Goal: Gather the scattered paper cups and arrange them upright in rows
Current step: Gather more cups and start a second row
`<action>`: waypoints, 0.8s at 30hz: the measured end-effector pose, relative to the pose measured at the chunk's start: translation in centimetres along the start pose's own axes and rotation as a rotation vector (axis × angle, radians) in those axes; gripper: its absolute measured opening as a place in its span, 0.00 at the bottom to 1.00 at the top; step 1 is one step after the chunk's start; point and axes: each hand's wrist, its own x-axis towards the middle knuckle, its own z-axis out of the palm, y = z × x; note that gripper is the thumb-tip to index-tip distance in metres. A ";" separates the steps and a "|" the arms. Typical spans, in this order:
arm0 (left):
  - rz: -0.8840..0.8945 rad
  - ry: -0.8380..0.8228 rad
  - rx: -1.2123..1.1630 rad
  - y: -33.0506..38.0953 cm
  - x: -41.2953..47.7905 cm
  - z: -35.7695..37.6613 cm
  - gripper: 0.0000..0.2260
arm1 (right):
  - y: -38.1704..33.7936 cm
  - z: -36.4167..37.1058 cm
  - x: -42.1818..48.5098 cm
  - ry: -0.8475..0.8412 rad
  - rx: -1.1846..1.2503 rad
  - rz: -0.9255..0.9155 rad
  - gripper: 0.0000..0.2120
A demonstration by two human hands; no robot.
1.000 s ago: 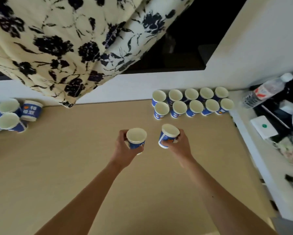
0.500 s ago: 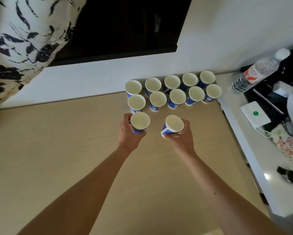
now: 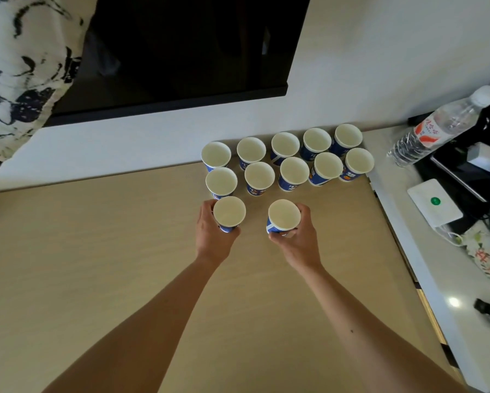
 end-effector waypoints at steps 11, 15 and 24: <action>-0.008 -0.012 -0.013 -0.5 -0.3 0.3 0.35 | 0.5 1.3 1.5 -0.031 -0.112 -0.068 0.35; -0.042 -0.039 0.002 -1.3 -0.9 -0.3 0.41 | 0.4 2.0 2.1 -0.012 -0.139 -0.084 0.34; -0.075 -0.021 0.028 -3.2 -2.9 -2.1 0.42 | 0.2 2.7 3.2 0.026 -0.138 -0.110 0.33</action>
